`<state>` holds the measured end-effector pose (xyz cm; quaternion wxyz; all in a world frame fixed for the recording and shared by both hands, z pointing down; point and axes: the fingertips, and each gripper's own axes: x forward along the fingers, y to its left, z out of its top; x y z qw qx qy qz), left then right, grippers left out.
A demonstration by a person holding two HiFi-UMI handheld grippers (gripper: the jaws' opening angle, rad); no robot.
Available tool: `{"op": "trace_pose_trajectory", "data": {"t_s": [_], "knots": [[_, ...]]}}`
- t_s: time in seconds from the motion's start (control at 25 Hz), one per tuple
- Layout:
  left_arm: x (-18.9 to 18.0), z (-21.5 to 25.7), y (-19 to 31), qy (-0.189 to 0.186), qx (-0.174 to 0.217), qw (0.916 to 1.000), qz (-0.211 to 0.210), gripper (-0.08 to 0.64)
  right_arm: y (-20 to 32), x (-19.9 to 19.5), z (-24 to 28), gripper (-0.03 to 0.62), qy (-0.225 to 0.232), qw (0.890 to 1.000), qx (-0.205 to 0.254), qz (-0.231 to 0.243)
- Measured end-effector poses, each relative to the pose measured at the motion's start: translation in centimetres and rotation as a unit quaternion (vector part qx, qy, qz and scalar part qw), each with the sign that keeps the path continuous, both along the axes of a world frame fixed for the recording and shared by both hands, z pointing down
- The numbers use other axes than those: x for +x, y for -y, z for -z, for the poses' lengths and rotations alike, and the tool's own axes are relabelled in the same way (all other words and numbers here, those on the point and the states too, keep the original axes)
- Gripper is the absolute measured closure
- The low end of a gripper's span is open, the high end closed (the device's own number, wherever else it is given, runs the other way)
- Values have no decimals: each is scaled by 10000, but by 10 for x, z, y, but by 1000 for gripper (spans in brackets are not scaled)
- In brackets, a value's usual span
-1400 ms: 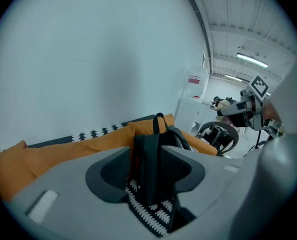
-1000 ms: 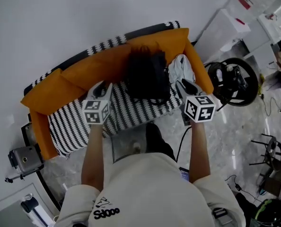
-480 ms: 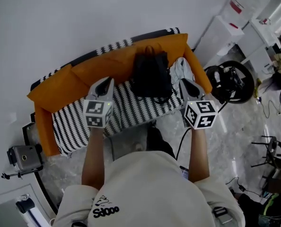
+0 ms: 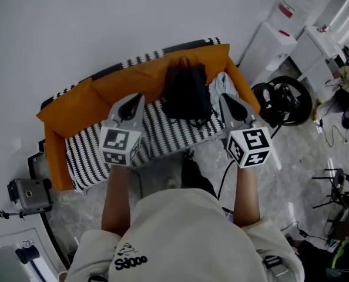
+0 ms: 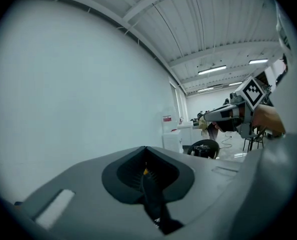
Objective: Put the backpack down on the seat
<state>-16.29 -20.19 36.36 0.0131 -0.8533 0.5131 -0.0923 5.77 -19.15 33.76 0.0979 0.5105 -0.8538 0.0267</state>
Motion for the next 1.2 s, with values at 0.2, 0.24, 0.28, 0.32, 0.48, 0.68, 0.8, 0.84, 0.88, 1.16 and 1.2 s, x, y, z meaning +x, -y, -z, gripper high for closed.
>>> {"op": "trace_pose_trajectory", "data": {"t_s": [0.2,0.24,0.28,0.32,0.48,0.68,0.8,0.84,0.88,1.16,1.2], "knots": [[4,18,-28,-41,194,9998,17,549,-31,-8,14,589,-204,9993,229,193],[6,22,-33,-38,255,9997,17,549,-36,-9,17,589,-219,9992,263,223],[7,27,-38,-31,312,9995,19,549,-41,-10,19,589,-221,9990,288,251],[9,31,-42,-18,364,9993,22,549,-45,-11,21,591,-216,9989,306,279],[16,46,-60,49,549,9985,-2,549,-61,-12,30,591,-216,9984,389,347],[30,63,-77,105,736,9972,-125,549,-73,-9,40,591,-271,9977,463,403],[35,66,-85,109,779,9968,-149,549,-80,-7,43,591,-293,9973,524,429],[35,64,-86,106,777,9968,-145,549,-81,-6,43,591,-301,9972,534,431],[36,62,-86,92,764,9969,-141,549,-82,-4,42,591,-304,9972,536,428],[37,57,-86,37,682,9976,-116,549,-80,0,36,591,-337,9974,479,413],[37,56,-86,40,673,9977,-113,549,-80,0,35,591,-348,9974,477,416]]}}
